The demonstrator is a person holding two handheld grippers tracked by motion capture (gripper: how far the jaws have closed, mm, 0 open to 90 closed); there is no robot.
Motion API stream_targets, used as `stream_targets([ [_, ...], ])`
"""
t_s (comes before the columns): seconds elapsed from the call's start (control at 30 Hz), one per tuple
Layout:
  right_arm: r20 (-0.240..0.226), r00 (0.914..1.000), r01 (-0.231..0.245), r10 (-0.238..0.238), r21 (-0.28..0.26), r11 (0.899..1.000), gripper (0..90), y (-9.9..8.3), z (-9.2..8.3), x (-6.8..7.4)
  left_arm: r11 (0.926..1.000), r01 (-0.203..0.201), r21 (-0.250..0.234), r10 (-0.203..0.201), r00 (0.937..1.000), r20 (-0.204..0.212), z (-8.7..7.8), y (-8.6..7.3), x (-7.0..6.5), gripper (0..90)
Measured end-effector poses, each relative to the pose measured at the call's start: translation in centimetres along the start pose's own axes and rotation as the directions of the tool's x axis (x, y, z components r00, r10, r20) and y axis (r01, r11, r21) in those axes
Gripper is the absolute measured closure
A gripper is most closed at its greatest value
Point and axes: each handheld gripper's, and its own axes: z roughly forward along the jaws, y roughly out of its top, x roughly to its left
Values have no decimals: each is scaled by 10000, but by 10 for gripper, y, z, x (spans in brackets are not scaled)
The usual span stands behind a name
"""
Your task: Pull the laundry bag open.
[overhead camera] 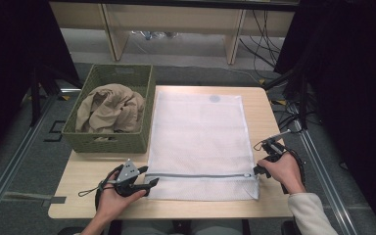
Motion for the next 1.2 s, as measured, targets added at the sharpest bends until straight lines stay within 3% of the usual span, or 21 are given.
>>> stream_targets([
  [0.07, 28, 9998, 196, -196, 270, 9994, 714, 1, 3, -1, 9998, -196, 47, 196, 9998, 25, 0, 0, 2, 378],
  [0.23, 149, 9998, 142, -149, 485, 9987, 713, 1, 9, 2, 10000, -36, -8, 36, 10000, -76, 0, -1, 1, 378],
  [0.27, 242, 9992, -343, 333, 431, 9985, 712, 0, 11, 7, 10000, -70, 4, 70, 10000, -64, 0, -1, 1, 378],
  [0.3, 242, 9992, -343, 333, 431, 9985, 712, 0, 11, 7, 10000, -70, 4, 70, 10000, -64, 0, -1, 1, 378],
  [0.4, 437, 9984, 339, -364, 557, 9979, 711, 2, 16, 7, 10000, 6, 38, -5, 9999, -114, -1, -1, 1, 378],
  [0.43, 430, 9986, 292, -320, 648, 9975, 711, 1, 16, 8, 10000, 6, 38, -5, 9999, -114, -1, -1, 1, 378],
  [0.47, 533, 9984, -223, 187, 660, 9976, 712, 1, 17, 12, 10000, 6, -36, -7, 10000, -78, -1, -1, 1, 378],
  [0.5, 578, 9971, 448, -493, 755, 9961, 716, 2, 16, 9, 9996, -263, 60, 264, 9995, -147, -1, -1, 2, 378],
  [0.53, 499, 9984, 243, -283, 792, 9966, 722, 2, 17, 10, 10000, 3, 50, -2, 9999, -151, -1, -1, 1, 378],
  [0.57, 499, 9984, 243, -283, 792, 9966, 722, 2, 17, 10, 10000, 3, 50, -2, 9999, -151, -1, -1, 1, 378],
  [0.6, 660, 9951, 690, -736, 694, 9952, 732, 3, 19, 9, 10000, -26, 28, 26, 9999, -124, -1, -1, 1, 377],
  [0.67, 730, 9947, 697, -726, 420, 9967, 738, 2, 21, 10, 9997, -255, 2, 255, 9996, -98, -1, -1, 2, 377],
  [0.7, 811, 9967, -85, 24, 747, 9972, 745, 1, 18, 16, 9999, -145, -23, 145, 9998, -104, -1, -1, 1, 376],
  [0.73, 721, 9938, 800, -847, 658, 9946, 770, 3, 19, 11, 9999, -96, -84, 95, 9999, -95, 0, -1, 0, 376],
  [0.8, 788, 9945, 649, -689, 521, 9965, 785, 2, 20, 12, 9998, -193, -44, 193, 9997, -122, 0, -1, 1, 376],
  [0.83, 782, 9965, 217, -286, 869, 9960, 809, 3, 19, 16, 9998, -197, 29, 198, 9997, -158, -1, -1, 1, 377],
  [0.93, 751, 9970, 102, -175, 975, 9952, 838, 3, 18, 17, 9997, -261, -13, 261, 9997, -20, 0, -1, 1, 377],
  [1.0, 710, 9969, 268, -324, 792, 9965, 851, 3, 19, 17, 9999, -20, -140, 20, 10000, 9, 1, 0, -1, 377],
  [1.1, 680, 9974, 187, -233, 672, 9976, 860, 2, 19, 18, 9995, -309, -86, 311, 9993, 220, 2, 1, 0, 385],
  [1.13, 724, 9974, -48, -10, 795, 9968, 860, 2, 18, 20, 9998, -45, -196, 51, 9995, 317, 4, 2, -2, 386],
  [1.2, 693, 9963, 449, -501, 754, 9961, 861, 3, 16, 17, 9997, -189, -176, 195, 9991, 380, 4, 4, -2, 390],
])
